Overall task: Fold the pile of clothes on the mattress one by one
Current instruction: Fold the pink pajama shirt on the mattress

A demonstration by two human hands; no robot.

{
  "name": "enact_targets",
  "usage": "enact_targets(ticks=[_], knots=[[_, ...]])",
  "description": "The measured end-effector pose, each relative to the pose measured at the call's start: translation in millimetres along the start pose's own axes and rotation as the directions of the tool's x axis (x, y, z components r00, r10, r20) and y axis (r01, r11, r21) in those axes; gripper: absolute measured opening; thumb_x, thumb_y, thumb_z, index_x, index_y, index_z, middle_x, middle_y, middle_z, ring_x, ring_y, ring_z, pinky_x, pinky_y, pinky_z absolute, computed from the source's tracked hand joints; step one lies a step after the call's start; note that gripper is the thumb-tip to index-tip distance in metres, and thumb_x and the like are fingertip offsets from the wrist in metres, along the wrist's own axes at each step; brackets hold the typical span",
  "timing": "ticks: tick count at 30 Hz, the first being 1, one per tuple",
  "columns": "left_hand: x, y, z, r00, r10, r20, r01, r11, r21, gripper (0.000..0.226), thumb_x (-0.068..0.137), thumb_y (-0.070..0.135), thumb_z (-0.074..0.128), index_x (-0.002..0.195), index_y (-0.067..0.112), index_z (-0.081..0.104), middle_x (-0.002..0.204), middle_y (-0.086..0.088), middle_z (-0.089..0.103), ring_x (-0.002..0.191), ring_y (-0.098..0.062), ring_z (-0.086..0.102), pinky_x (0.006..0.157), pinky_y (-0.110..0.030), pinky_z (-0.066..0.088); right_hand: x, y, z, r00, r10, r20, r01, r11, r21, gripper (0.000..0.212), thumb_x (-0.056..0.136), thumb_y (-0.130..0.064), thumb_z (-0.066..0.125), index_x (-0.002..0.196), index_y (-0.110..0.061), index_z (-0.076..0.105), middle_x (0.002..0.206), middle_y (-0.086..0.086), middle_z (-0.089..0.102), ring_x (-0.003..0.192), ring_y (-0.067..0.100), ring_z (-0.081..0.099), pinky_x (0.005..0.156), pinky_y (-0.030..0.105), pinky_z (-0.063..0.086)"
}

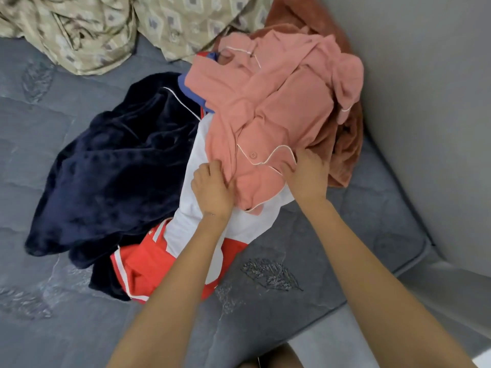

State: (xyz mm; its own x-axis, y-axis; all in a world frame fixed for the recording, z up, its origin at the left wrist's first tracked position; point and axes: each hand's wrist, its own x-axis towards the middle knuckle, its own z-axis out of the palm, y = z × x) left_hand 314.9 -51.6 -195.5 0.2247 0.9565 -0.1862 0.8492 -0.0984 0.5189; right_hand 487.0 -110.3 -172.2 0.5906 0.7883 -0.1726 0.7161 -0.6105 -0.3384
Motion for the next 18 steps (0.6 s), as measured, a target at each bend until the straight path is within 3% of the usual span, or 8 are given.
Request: enact_targets(ticks=[2, 5, 7, 9, 11, 13, 16, 18], knots=[[0.2, -5.9, -7.1, 0.998, 0.056, 0.003, -0.055, 0.997, -0.051, 0.026, 0.076, -0.001, 0.063, 0.102, -0.002, 0.061, 0.093, -0.018, 0.058, 0.088, -0.036, 0.052, 0.074, -0.033, 0.032, -5.6, -3.4, -7.8, 0.998, -0.024, -0.053, 0.034, 0.981, 0.193, 0.029, 0.089, -0.035, 0.056, 0.076, -0.009, 0.056, 0.080, 0.014, 0.060, 0.079, 0.035, 0.055, 0.074, 0.044, 0.040], [-9.4, -2.9, -25.9, 0.996, 0.094, 0.003, -0.091, 0.973, -0.213, 0.013, 0.080, 0.003, 0.051, 0.092, 0.001, 0.055, 0.084, -0.013, 0.056, 0.079, -0.032, 0.052, 0.069, -0.035, 0.037, -16.9, -17.3, -29.4, 0.995, -0.009, -0.095, 0.040, 0.942, 0.333, 0.032, 0.082, -0.044, 0.043, 0.062, -0.018, 0.038, 0.066, 0.004, 0.044, 0.065, 0.025, 0.043, 0.059, 0.035, 0.033], [-21.2, 8.7, -47.8, 0.998, 0.064, -0.012, -0.065, 0.942, -0.329, 0.004, 0.087, 0.011, 0.048, 0.088, 0.007, 0.047, 0.078, -0.008, 0.051, 0.072, -0.026, 0.048, 0.064, -0.031, 0.034, -22.9, -28.0, -49.6, 0.996, 0.020, -0.091, 0.016, 0.927, 0.375, 0.033, 0.084, -0.038, 0.052, 0.062, -0.017, 0.039, 0.074, 0.005, 0.044, 0.073, 0.027, 0.046, 0.064, 0.036, 0.036], [-35.7, 24.0, -77.3, 0.997, 0.049, -0.061, -0.069, 0.911, -0.406, 0.013, 0.095, 0.011, 0.050, 0.086, 0.011, 0.041, 0.073, 0.000, 0.046, 0.065, -0.015, 0.043, 0.059, -0.020, 0.030, -29.6, -41.7, -74.3, 0.994, 0.042, -0.105, 0.008, 0.900, 0.435, 0.030, 0.088, -0.024, 0.061, 0.065, -0.013, 0.046, 0.084, 0.008, 0.048, 0.084, 0.031, 0.050, 0.074, 0.038, 0.041], [-48.5, 41.7, -109.8, 0.992, 0.020, -0.121, -0.074, 0.884, -0.461, 0.021, 0.097, 0.011, 0.052, 0.083, 0.012, 0.037, 0.069, 0.008, 0.039, 0.060, -0.004, 0.039, 0.057, -0.017, 0.030, -38.2, -63.4, -104.8, 0.993, 0.066, -0.096, -0.009, 0.862, 0.506, 0.030, 0.091, -0.020, 0.060, 0.066, -0.016, 0.044, 0.075, 0.000, 0.047, 0.076, 0.024, 0.046, 0.069, 0.033, 0.035], [-59.0, 56.9, -142.4, 0.986, -0.017, -0.168, -0.070, 0.865, -0.497, 0.024, 0.098, 0.015, 0.053, 0.081, 0.011, 0.036, 0.067, 0.010, 0.036, 0.058, -0.002, 0.039, 0.055, -0.017, 0.029, -47.3, -88.9, -135.3, 0.995, 0.063, -0.075, -0.013, 0.843, 0.538, 0.030, 0.096, -0.024, 0.056, 0.068, -0.018, 0.046, 0.066, -0.004, 0.043, 0.069, 0.020, 0.039, 0.064, 0.033, 0.031], [-71.9, 73.0, -196.5, 0.967, -0.066, -0.245, -0.071, 0.855, -0.513, 0.027, 0.099, 0.021, 0.053, 0.080, 0.009, 0.037, 0.063, 0.009, 0.037, 0.055, 0.000, 0.041, 0.053, -0.019, 0.030, -63.1, -130.5, -178.7, 0.995, 0.006, -0.095, 0.045, 0.851, 0.524, 0.026, 0.099, -0.029, 0.051, 0.087, -0.006, 0.055, 0.076, 0.003, 0.047, 0.075, 0.020, 0.041, 0.068, 0.032, 0.031], [-83.1, 76.0, -236.7, 0.945, -0.080, -0.318, -0.092, 0.865, -0.493, 0.029, 0.098, 0.021, 0.055, 0.078, 0.009, 0.036, 0.061, 0.009, 0.035, 0.054, -0.002, 0.041, 0.051, -0.017, 0.031, -75.6, -158.2, -204.0, 0.994, -0.044, -0.105, 0.095, 0.827, 0.554, 0.024, 0.099, -0.026, 0.051, 0.089, -0.004, 0.055, 0.074, -0.002, 0.044, 0.077, 0.021, 0.042, 0.070, 0.031, 0.032]])
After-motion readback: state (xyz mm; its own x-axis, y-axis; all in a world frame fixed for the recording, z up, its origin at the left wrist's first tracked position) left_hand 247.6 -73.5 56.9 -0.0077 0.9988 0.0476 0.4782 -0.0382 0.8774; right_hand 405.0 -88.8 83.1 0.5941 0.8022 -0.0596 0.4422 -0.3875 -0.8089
